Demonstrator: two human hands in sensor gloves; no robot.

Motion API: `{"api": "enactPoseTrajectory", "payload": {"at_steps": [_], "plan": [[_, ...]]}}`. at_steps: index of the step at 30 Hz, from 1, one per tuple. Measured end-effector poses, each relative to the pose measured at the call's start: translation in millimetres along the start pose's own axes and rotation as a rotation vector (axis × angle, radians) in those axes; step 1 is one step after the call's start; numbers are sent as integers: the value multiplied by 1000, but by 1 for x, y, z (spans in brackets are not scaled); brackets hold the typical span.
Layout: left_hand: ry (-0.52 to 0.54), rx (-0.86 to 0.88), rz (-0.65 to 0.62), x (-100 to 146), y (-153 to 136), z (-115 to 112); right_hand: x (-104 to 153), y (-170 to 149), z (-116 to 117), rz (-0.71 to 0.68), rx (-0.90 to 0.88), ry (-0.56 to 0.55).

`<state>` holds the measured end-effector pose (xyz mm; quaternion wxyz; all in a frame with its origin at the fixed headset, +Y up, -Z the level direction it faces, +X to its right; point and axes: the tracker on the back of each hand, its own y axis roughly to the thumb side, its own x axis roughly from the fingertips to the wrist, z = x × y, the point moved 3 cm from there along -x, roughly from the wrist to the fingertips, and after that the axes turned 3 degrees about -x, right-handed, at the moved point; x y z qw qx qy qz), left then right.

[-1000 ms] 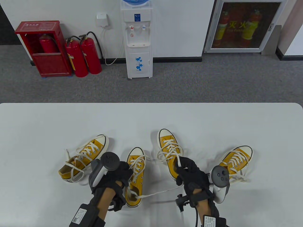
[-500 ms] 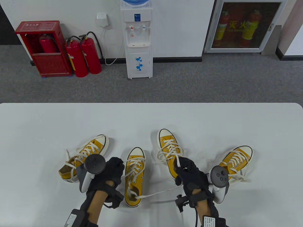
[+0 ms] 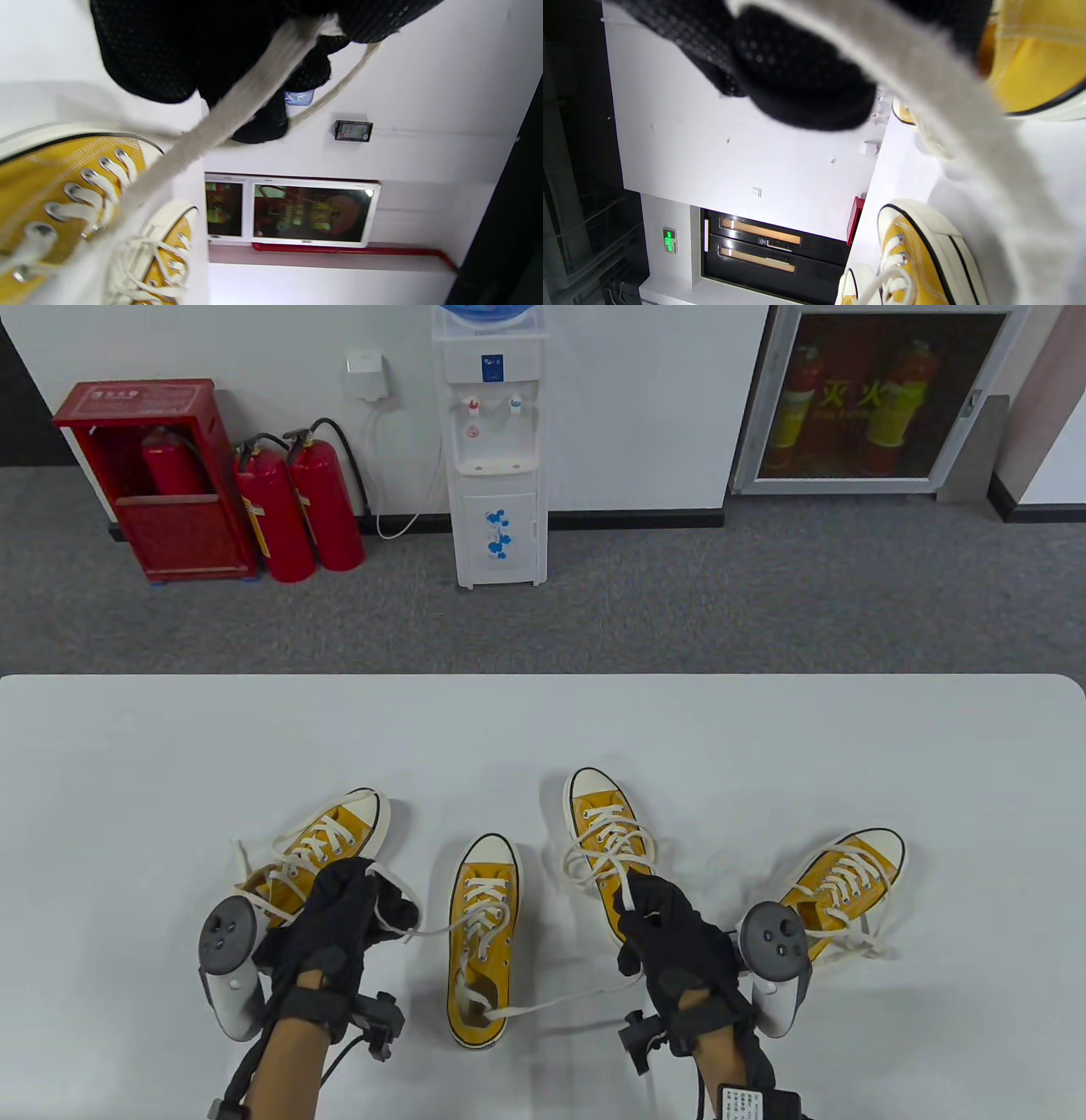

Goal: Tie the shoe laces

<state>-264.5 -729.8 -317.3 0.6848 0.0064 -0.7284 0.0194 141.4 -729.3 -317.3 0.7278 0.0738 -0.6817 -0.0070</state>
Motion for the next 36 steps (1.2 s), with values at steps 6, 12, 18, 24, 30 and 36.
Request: {"api": "enactPoseTrajectory", "payload": {"at_steps": [6,12,18,24,30,36], "plan": [[1,26,19,1,-9,6,2,4,6,-16,24,14],[-7,44,28,1,-8,7,3,8,11,-27,57,23],[-65,77,47,1,-8,0,2,28,15,-59,144,18],[-113,101,57,1,-11,-9,-6,49,33,-86,255,42],[-80,-27,34,3,-5,-11,-14,65,66,-118,311,124],[-76,-61,19,4,-1,-14,-24,69,96,-107,374,183]]}}
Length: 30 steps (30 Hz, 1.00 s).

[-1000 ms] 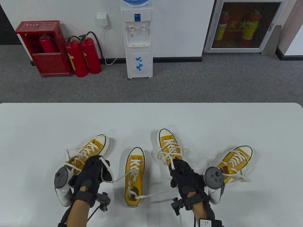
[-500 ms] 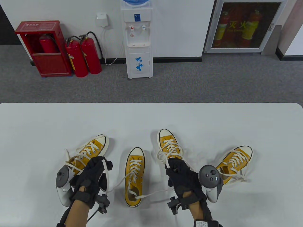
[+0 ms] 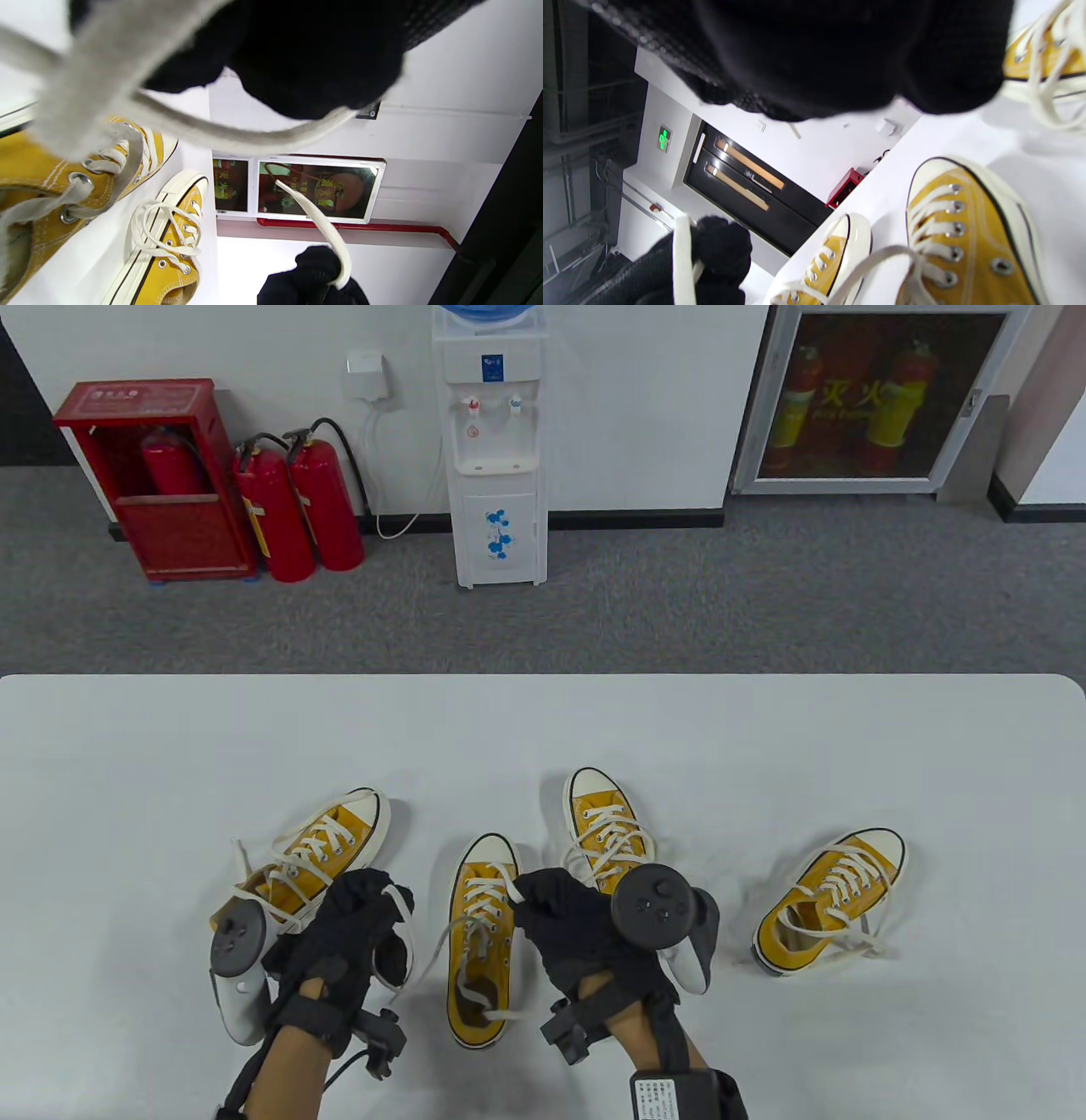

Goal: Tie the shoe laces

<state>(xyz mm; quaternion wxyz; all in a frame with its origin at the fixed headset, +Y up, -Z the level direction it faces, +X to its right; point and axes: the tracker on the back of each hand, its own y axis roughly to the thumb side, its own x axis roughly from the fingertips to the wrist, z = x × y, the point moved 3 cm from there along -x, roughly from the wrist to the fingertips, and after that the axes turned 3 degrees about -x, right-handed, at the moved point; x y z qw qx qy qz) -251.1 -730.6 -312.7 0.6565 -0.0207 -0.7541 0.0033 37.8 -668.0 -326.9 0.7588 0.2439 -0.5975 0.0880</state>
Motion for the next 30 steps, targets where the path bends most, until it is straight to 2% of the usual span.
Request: {"api": "enactPoseTrajectory", "payload": {"at_steps": [10,12,19,27,30], "plan": [[82,-207,29,3,3,5,-5,15,24,-69,-58,85],[155,-199,47,5,1,8,-5,16,26,-78,-64,97],[205,-162,108,7,-8,14,-4,21,34,-102,-53,144],[170,-82,104,7,-11,9,-3,18,51,-85,25,233],[115,-82,71,5,-8,3,-3,15,56,-75,55,252]]}}
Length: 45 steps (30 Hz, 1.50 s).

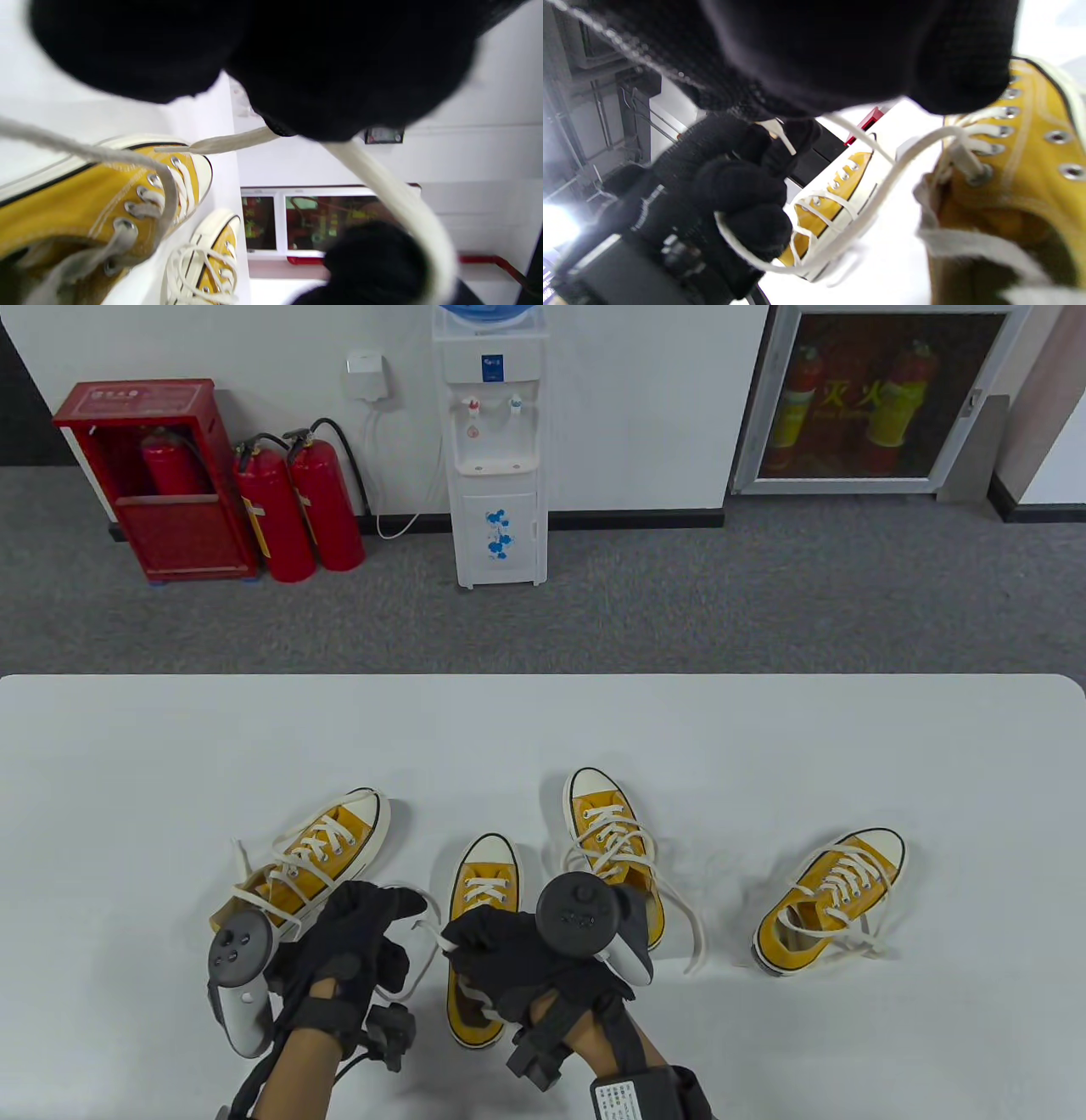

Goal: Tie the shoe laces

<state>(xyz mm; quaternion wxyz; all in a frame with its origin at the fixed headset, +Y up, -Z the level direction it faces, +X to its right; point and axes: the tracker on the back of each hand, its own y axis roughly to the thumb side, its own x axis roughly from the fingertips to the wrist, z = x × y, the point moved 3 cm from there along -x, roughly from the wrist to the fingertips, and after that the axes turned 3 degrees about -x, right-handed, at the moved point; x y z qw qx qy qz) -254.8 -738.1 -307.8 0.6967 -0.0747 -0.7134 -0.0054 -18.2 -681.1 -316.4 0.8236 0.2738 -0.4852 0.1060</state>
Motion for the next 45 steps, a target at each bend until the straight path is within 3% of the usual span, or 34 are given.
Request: {"api": "enactPoseTrajectory", "payload": {"at_steps": [7,16,24,32,40,45], "plan": [[-150,-17,-64,-3,6,-17,-2,-5,6,17,42,9],[-218,-54,-85,-2,6,-26,-1,-6,5,32,66,2],[-183,-125,-96,0,9,-29,-1,-6,3,49,143,-20],[-104,-465,-203,4,23,-34,-1,-7,2,57,145,-21],[-153,-680,-280,6,30,-44,0,-7,-6,39,150,-60],[-208,-623,-270,5,29,-44,-1,-11,-14,19,103,-80]]}}
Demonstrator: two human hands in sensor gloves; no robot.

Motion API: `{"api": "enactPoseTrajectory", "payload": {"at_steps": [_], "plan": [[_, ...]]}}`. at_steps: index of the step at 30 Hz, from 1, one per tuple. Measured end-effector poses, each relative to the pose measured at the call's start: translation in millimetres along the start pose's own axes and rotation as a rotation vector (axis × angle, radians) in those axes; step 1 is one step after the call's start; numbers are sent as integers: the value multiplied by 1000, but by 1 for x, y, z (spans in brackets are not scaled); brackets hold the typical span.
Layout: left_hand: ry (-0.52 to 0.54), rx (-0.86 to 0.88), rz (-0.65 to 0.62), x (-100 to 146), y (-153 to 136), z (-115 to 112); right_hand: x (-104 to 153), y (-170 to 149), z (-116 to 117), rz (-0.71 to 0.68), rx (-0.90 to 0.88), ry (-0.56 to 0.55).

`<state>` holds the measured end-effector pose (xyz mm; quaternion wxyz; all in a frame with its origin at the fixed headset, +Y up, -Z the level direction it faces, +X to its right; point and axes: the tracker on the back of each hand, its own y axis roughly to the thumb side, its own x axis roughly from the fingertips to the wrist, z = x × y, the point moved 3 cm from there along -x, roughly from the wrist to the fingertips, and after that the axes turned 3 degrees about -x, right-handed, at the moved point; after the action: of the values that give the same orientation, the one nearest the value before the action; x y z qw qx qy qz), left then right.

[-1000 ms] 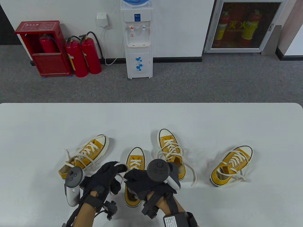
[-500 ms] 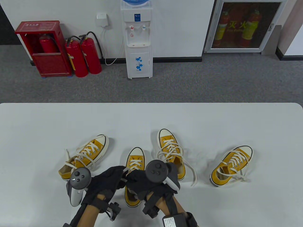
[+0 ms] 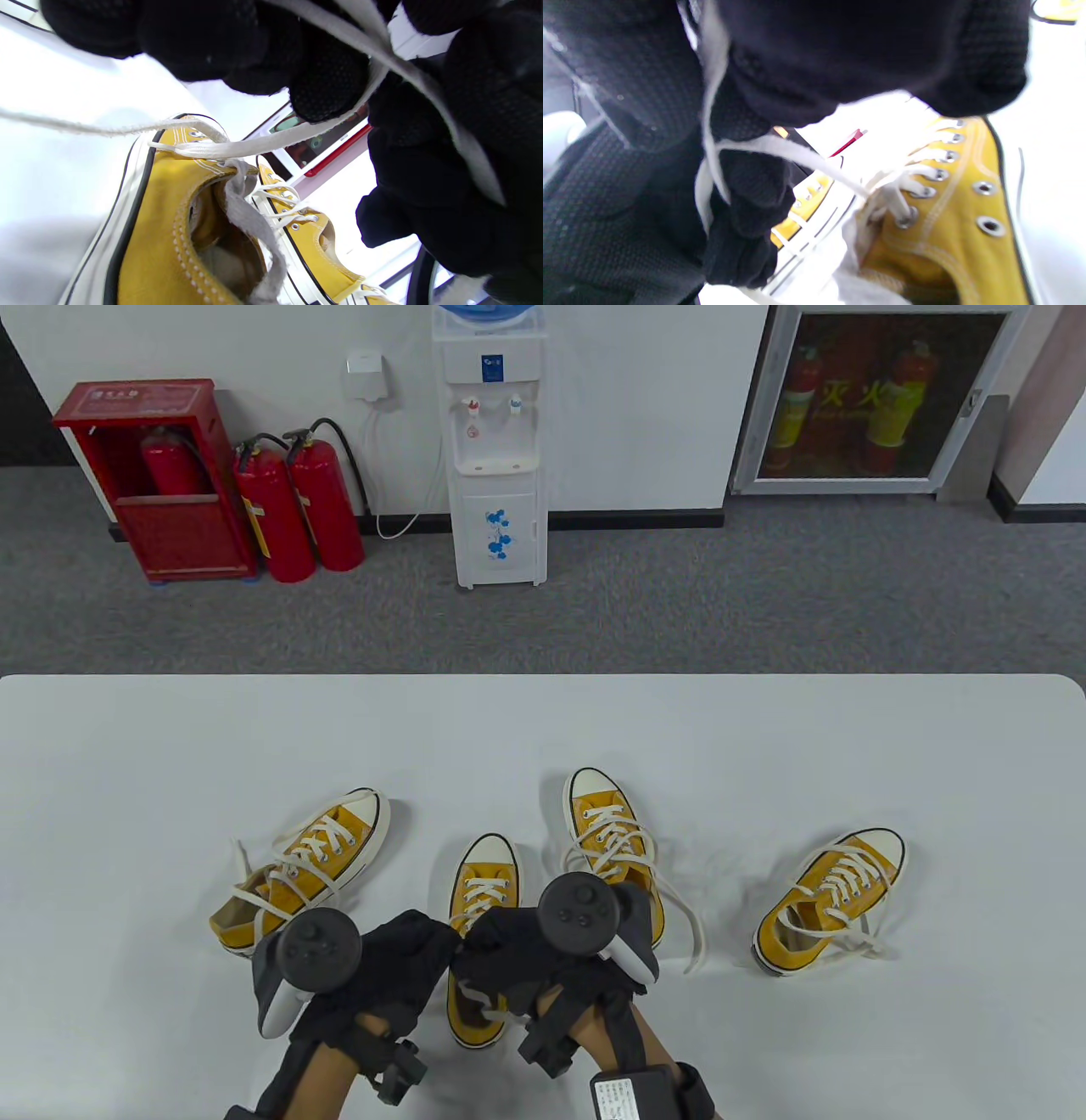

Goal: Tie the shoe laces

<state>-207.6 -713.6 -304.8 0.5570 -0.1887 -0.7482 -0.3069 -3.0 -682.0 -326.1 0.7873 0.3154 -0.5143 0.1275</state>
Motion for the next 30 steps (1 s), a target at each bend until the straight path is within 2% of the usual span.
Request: {"api": "enactPoseTrajectory", "payload": {"at_steps": [5,8,12,15,18,22,26,30], "plan": [[-46,26,-27,0,1,3,0,-4,-7,-31,-47,-31],[-104,45,-47,0,3,1,0,-7,-13,-51,-65,-88],[-176,-80,-50,-1,13,-8,2,-11,-21,-59,-119,-163],[-155,-95,-57,-1,18,-12,3,-11,-24,-65,-123,-193],[-171,-19,-55,-1,17,-13,4,-13,-27,-65,-130,-208],[-134,91,-44,-2,7,-8,6,-14,-31,-52,-142,-223],[-110,287,-13,-3,-7,-2,12,-8,-40,-59,-121,-309],[-74,413,28,-2,-18,2,18,4,-46,-116,-92,-377]]}}
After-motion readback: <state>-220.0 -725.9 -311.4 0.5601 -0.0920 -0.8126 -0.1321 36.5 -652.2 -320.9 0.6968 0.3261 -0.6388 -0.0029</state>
